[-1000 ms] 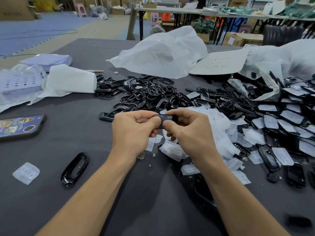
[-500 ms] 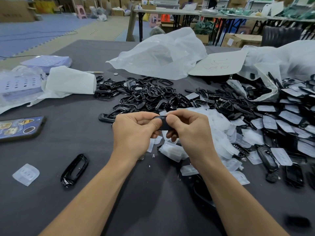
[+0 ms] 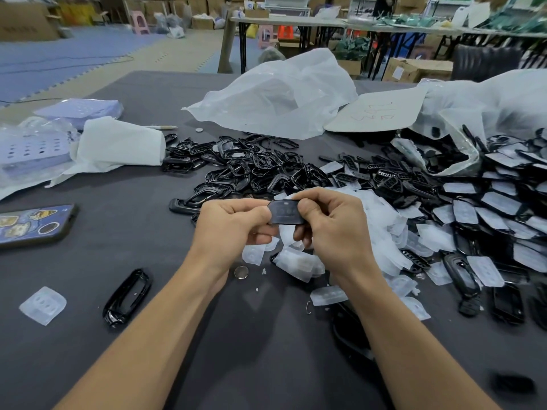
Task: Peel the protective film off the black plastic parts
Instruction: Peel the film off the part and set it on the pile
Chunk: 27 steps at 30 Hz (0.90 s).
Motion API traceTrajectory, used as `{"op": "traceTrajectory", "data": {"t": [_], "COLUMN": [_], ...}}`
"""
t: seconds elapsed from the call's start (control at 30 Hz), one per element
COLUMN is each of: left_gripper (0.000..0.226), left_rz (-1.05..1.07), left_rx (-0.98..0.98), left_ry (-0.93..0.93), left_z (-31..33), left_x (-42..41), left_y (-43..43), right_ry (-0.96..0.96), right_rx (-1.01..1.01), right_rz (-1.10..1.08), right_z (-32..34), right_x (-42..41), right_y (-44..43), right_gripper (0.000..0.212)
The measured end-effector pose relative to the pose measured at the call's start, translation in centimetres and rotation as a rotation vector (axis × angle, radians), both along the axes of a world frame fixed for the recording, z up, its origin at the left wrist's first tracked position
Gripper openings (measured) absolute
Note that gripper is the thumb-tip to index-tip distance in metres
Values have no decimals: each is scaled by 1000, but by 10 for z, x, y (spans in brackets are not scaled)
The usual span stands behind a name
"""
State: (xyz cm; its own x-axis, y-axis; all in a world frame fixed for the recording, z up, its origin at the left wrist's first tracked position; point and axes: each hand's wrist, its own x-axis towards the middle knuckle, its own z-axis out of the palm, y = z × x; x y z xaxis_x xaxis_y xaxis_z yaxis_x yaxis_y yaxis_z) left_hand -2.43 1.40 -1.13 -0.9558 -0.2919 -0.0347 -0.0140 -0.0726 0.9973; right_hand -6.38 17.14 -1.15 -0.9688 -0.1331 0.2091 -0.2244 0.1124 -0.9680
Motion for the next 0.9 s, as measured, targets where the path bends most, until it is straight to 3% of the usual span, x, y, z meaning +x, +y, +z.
{"op": "traceTrajectory", "data": {"t": [0.27, 0.4, 0.67, 0.77, 0.9], "left_gripper": [30, 21, 26, 23, 23], "left_rz": [-82, -57, 51, 63, 63], "left_rx": [-12, -40, -60, -68, -33], "left_ry": [-41, -32, -25, -32, -72], "left_z": [1, 0, -2, -3, -6], "left_x": [0, 0, -2, -3, -5], "left_y": [-3, 0, 5, 5, 2], "right_ry": [27, 35, 40, 143, 363], "right_rx": [43, 47, 68, 196, 494], "right_rz": [-20, -14, -2, -51, -5], "right_z": [-1, -1, -2, 1, 4], "right_x": [-2, -2, 0, 5, 12], "right_y": [2, 1, 1, 2, 3], "right_gripper": [29, 28, 26, 24, 49]}}
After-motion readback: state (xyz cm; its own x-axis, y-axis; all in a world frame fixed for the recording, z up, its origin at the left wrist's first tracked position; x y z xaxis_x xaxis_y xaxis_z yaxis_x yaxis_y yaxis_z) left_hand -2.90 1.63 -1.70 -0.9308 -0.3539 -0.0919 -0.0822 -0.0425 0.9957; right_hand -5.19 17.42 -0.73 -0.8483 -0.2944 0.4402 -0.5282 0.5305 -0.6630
